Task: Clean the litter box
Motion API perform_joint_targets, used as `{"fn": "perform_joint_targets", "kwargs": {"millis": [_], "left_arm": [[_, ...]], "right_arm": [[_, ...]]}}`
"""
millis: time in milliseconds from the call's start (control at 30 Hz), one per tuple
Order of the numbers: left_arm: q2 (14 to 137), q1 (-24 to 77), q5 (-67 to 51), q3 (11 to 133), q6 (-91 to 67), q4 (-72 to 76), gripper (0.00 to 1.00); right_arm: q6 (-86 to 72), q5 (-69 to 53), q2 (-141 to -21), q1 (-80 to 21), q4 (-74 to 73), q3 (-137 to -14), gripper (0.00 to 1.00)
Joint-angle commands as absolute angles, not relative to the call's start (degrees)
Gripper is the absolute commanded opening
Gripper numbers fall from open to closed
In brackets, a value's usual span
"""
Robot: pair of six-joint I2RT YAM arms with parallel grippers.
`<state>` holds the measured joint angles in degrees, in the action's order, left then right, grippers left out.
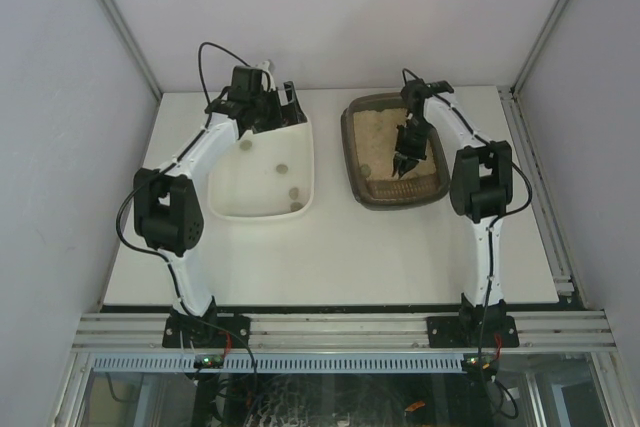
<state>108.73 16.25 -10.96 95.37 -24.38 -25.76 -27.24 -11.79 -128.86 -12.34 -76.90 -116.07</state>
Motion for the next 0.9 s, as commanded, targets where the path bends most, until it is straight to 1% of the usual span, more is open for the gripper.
{"fn": "perform_joint_targets", "kwargs": {"millis": [0,67,233,467,600,867], "left_arm": [[106.5,16.0,-12.4,94.1,-24.8,-23.6,0.98],[106.4,16.0,-13.0,94.0,-24.6,-23.3,0.98],[107.6,16.0,-15.6,95.5,-24.5,-23.3,0.98],[108.8,16.1,-18.0,96.5,-25.4,-23.2,0.97],[108.9,16.2,-17.6,96.4,-25.2,-23.0,0.97],[108.5,16.3,-17.1,95.7,-25.1,-23.0,0.97]], "right_arm": [[-27.8,-13.2,-126.4,-10.1,-75.2,-116.2,0.00],[-27.7,-11.6,-124.8,-9.7,-76.4,-116.4,0.00],[-27.2,-3.1,-120.2,-10.6,-79.0,-115.2,0.00],[-26.5,0.9,-117.4,-13.5,-80.1,-114.0,0.00],[-26.4,2.7,-119.4,-13.4,-80.5,-114.7,0.00],[-26.0,3.0,-126.6,-12.7,-81.3,-120.1,0.00]]}}
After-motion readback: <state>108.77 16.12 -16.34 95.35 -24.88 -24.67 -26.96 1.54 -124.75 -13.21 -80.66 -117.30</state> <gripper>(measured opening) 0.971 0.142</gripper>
